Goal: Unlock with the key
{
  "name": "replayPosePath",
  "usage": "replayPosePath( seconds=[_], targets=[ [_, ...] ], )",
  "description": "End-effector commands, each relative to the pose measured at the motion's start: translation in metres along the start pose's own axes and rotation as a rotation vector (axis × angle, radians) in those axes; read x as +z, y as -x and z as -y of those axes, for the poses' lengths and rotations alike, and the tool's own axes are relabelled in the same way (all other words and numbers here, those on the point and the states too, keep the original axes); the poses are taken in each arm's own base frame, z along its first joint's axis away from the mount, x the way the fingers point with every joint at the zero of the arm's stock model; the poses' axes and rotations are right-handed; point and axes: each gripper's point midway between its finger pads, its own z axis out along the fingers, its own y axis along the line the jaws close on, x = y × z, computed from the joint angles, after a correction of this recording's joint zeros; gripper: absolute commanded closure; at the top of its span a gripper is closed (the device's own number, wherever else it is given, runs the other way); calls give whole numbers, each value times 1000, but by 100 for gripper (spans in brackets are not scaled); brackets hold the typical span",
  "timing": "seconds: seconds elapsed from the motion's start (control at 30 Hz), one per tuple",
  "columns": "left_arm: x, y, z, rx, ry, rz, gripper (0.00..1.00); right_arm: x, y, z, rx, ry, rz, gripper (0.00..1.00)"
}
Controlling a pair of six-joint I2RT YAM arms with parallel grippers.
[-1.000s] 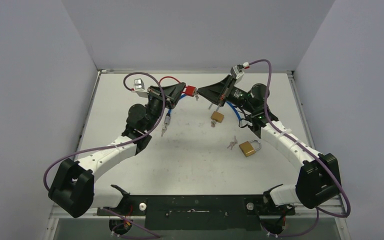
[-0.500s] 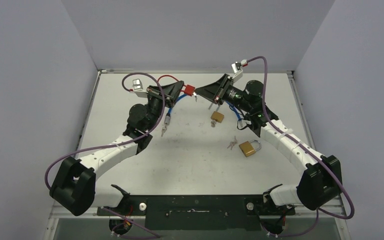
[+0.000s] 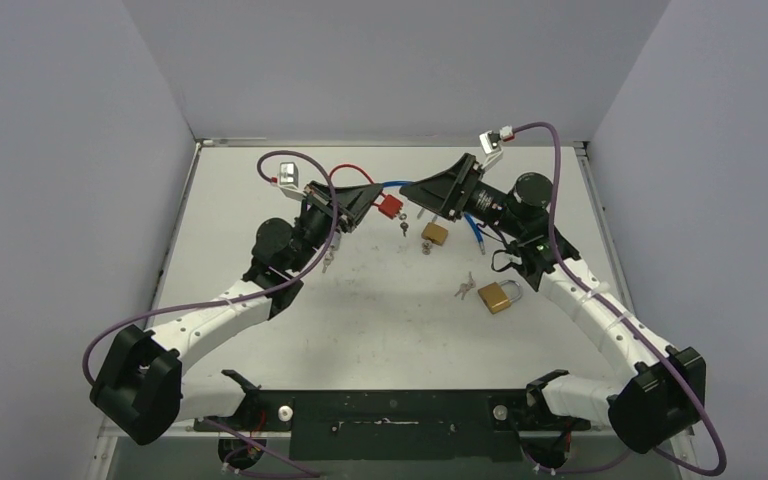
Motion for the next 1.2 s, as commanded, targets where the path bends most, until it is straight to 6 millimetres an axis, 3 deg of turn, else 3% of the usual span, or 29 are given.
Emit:
replayPosePath(
  seconds=[0.0, 0.2, 0.43, 0.63, 0.8, 0.97, 1.03, 1.17],
  targets=[
    [-4, -3, 35, 28, -101, -38, 100, -2, 1, -20, -68, 79, -19, 24],
    [-5, -5, 43, 6, -129, -58, 100, -1, -6, -12, -36, 67, -50, 26],
    [-6, -5, 49, -22, -156, -63, 100, 1, -13, -17, 18, 142, -86, 49],
    [-4, -1, 56, -30, -187, -49, 100, 1, -21, -10, 47, 128, -120, 47],
    [-4, -2, 54, -29, -182, -55, 100, 1, -19, -15, 67, 153, -109, 70],
    [-5, -2, 56, -34, -184, -53, 100, 2, -17, -20, 112, 200, -96, 85],
    [-4, -2, 56, -39, -180, -53, 88, 3, -13, -23, 131, 221, -72, 88],
    [-2, -3, 54, -50, -167, -61, 49, 5, -1, -26, 177, 241, -4, 93]
  ],
)
